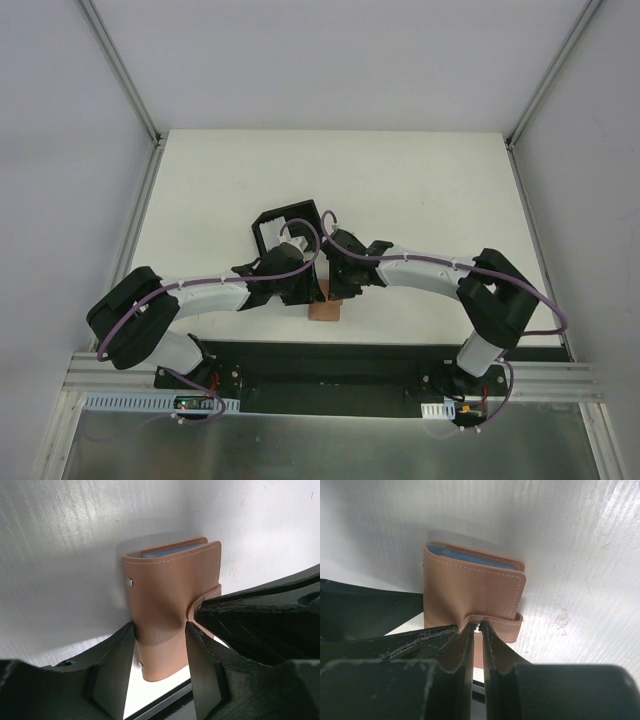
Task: Put the credit cards into the card holder
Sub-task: Close the card holder at the center of the board, then reset both arms
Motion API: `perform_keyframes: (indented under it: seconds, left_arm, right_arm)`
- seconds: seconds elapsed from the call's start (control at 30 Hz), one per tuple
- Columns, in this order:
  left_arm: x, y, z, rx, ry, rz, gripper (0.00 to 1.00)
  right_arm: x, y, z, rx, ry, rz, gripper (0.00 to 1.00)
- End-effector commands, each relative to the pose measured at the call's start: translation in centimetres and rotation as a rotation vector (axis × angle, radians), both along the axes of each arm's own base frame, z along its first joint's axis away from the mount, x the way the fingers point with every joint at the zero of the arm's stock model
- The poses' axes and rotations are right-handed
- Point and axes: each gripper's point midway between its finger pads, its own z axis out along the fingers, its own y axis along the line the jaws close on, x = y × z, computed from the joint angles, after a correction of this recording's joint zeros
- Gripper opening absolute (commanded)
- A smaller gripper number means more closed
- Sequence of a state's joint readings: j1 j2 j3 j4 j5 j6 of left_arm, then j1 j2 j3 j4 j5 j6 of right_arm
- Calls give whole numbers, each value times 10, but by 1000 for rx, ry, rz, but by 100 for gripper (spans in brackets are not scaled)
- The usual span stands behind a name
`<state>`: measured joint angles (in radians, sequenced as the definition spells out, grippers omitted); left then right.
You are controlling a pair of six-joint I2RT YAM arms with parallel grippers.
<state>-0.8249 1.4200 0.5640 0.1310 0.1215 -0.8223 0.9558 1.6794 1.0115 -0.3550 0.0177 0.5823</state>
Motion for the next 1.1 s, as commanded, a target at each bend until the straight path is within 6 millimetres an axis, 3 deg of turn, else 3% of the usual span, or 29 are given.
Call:
perform_keyframes:
  seconds: [0.0,0.17,0.3,0.43,0.57,0.67,0.7,0.83,0.97,1.07]
  left_arm:
    - [-20,22,-28,108,81,-10,45]
    - [-21,22,-29,108,83,-13,45]
    - [-19,24,-26,107,63,-5,45]
    - [-11,28,-13,94,-12,10,47]
    - [1,36,7,80,-124,49,56]
    - [12,42,29,75,-215,79,66]
    - [16,44,37,77,-243,90,75]
    - [27,58,56,117,-311,130,99]
    - [32,74,64,142,-318,180,99]
    - [35,82,68,167,-339,178,99]
  right_arm:
    - [-12,-35,-41,-201,77,-14,10]
    - [-13,-43,-47,-264,96,-7,10]
    - [-8,-34,-37,-199,49,11,12]
    - [8,-9,-4,-30,-77,56,18]
    - [29,15,46,186,-257,93,28]
    - [41,14,74,249,-352,104,44]
    - [44,12,82,260,-372,106,48]
    - [50,-7,94,262,-419,78,59]
    - [58,-52,89,203,-453,-39,74]
    - [66,-104,86,137,-474,-178,83]
